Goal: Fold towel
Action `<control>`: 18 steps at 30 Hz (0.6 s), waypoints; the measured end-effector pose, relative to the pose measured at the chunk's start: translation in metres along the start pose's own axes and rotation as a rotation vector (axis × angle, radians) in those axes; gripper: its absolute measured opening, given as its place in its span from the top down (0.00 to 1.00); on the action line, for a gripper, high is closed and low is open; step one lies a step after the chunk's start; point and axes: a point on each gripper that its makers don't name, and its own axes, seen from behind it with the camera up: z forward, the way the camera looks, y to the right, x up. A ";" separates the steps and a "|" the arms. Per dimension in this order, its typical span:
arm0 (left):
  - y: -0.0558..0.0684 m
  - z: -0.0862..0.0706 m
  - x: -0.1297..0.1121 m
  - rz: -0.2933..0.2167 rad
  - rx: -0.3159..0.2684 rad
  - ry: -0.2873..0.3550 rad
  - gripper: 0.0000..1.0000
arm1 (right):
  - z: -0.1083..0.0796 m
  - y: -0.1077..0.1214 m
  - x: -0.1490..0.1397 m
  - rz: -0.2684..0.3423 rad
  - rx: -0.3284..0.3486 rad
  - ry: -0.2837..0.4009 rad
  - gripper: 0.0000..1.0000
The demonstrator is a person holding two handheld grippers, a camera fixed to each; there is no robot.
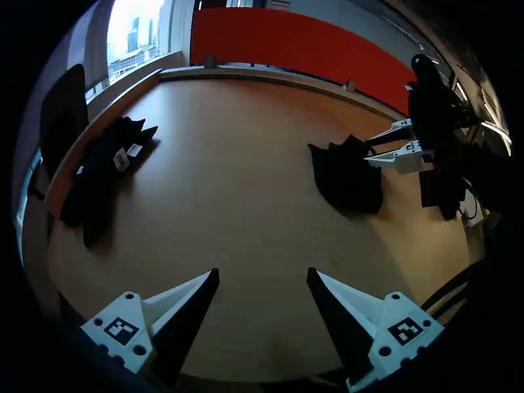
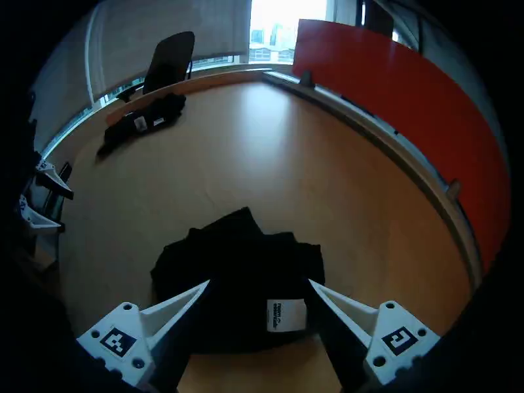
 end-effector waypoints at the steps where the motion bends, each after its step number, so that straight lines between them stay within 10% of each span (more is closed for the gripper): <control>1: 0.000 0.000 0.000 0.000 0.000 0.000 0.00 | -0.001 -0.001 -0.001 0.001 0.000 0.000 0.03; 18: 0.002 -0.001 -0.001 0.002 -0.002 0.002 0.00 | -0.021 -0.027 -0.031 0.032 0.006 -0.008 0.03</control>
